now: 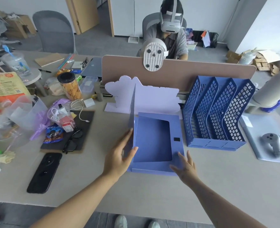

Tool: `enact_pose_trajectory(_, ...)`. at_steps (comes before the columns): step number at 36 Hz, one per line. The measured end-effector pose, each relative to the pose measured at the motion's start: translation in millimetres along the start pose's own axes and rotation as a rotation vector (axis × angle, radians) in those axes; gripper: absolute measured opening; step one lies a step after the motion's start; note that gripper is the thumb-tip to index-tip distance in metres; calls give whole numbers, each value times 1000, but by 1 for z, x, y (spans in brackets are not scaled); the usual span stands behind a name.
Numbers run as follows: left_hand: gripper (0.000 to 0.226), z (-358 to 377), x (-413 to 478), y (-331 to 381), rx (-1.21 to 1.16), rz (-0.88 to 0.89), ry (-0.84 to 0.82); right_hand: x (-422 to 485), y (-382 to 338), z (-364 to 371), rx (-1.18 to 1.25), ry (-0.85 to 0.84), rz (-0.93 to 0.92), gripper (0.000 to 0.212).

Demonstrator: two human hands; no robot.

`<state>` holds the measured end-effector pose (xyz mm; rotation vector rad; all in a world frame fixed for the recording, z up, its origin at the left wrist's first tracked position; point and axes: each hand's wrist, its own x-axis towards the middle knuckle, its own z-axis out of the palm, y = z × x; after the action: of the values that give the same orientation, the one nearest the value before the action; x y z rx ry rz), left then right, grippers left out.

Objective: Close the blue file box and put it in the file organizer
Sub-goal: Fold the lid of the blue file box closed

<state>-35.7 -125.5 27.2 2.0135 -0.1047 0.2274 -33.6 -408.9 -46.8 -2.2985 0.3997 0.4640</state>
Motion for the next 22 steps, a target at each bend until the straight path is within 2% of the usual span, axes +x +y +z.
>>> enact_pose_trajectory(3, 64, 18, 2, 4, 63, 91, -109, 6, -15, -11, 63, 56, 1, 70)
enact_pose_trajectory(6, 63, 35, 6, 0, 99, 132, -248, 10, -41, -23, 302, 55, -54, 51)
enact_pose_trajectory(8, 60, 44, 15, -7, 113, 105, -249, 9, -59, -31, 430, 13, -64, 38)
enact_pose_trajectory(10, 62, 52, 27, -16, 127, 25, -176, 6, -73, -38, 518, -7, -57, 26)
enact_pose_trajectory(12, 74, 58, 43, -24, 175, -110, -127, 4, -82, -44, 593, -6, -56, 27)
enact_pose_trajectory(15, 100, 64, 60, -29, 272, -361, -153, -2, -87, -48, 624, 7, -68, 37)
enact_pose_trajectory(18, 125, 69, 67, -30, 305, -579, -200, -5, -81, -47, 598, 43, -68, 36)
enact_pose_trajectory(22, 136, 78, 73, -48, 310, -733, -217, -8, -68, -47, 531, 59, -70, 36)
